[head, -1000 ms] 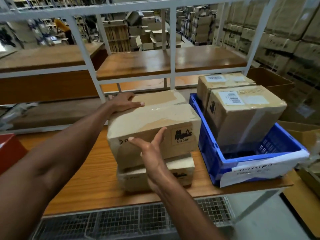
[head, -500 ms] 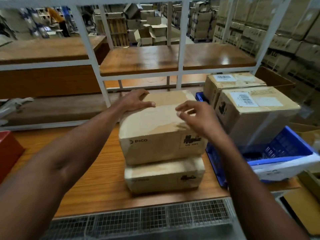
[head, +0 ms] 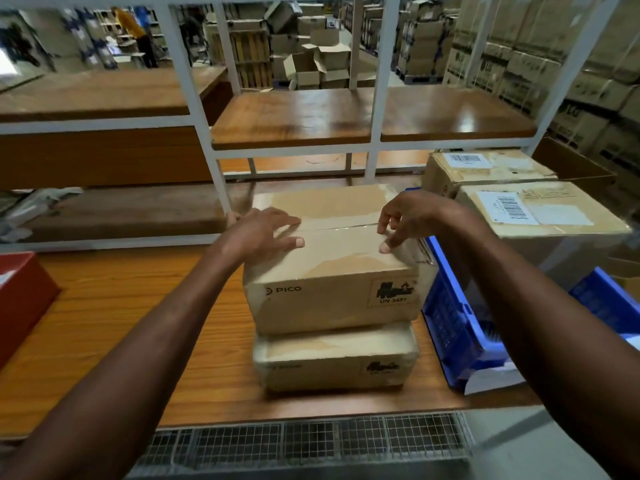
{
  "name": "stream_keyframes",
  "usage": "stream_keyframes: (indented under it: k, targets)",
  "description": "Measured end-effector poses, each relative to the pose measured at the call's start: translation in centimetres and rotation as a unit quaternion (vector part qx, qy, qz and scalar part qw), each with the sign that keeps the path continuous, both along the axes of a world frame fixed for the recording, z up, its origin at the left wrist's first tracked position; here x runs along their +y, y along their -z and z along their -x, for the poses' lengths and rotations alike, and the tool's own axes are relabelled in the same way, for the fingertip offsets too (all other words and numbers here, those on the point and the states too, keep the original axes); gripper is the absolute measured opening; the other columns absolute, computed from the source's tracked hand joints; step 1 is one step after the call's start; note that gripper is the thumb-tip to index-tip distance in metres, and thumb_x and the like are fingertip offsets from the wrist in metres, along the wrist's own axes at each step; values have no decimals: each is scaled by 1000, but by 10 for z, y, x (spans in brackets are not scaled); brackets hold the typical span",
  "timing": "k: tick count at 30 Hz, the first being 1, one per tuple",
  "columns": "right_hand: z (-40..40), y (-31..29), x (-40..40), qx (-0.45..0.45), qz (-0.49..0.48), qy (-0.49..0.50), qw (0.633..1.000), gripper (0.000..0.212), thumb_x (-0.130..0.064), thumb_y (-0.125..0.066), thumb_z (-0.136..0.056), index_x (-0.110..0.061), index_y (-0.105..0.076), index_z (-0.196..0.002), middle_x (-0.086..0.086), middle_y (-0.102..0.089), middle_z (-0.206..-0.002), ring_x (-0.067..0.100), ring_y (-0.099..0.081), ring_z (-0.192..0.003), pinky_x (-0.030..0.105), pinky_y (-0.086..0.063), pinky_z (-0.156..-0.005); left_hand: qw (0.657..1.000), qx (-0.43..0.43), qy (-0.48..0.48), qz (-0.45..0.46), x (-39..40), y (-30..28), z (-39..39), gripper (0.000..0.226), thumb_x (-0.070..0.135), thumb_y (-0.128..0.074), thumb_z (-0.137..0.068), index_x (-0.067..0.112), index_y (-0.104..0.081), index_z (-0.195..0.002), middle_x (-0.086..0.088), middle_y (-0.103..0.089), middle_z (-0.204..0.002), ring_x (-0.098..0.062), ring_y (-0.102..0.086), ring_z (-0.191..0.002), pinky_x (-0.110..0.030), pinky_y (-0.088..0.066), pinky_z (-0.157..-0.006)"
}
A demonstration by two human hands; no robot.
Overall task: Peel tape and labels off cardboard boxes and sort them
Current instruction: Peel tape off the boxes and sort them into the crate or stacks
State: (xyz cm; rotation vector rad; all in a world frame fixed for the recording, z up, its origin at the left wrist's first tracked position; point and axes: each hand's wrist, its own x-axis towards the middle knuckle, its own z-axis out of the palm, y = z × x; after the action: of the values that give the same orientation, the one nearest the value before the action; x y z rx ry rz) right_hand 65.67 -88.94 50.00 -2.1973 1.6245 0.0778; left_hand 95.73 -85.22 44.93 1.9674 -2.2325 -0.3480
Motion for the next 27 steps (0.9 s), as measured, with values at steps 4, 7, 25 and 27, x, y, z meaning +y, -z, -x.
stream_keyframes:
  k: [4, 7, 25, 27]
  targets:
    - [-14, -11, -18, -53, 48, -15, 997, 31, -35, -71, -95, -28, -68, -125, 0, -66, -132, 20, -62, -115, 34, -50, -93, 999, -53, -6, -11, -5, -8, 5, 65, 73, -51, -92, 44, -45, -150, 7, -35, -164, -28, -34, -147, -60, -17, -113]
    - [-33, 1, -30, -59, 66, -27, 996, 61, -33, -70, -96, -32, -46, -153, 3, -49, -155, 25, -53, -132, 35, -47, -96, 997, -70, -15, -13, -8, -16, 13, 64, 72, -55, -90, 41, -50, -146, 4, -42, -160, -28, -37, -145, -58, -18, -113]
    - [-43, -14, -74, 129, -61, -71, 987, 111, -56, -88, -68, -46, -26, -160, 1, -28, -169, 37, -34, -150, 57, -37, -116, 990, -91, -78, -75, -57, -23, 45, 101, 83, -69, -69, 44, -34, -155, -5, -27, -165, -41, -23, -150, -59, -38, -108]
    - [-45, -2, -75, 158, -58, -72, 983, 117, -60, -87, -67, -49, -19, -161, 2, -26, -169, 38, -32, -150, 61, -35, -116, 990, -94, -69, -78, -56, -24, 44, 101, 83, -69, -68, 45, -33, -156, -5, -27, -166, -41, -24, -149, -59, -38, -109]
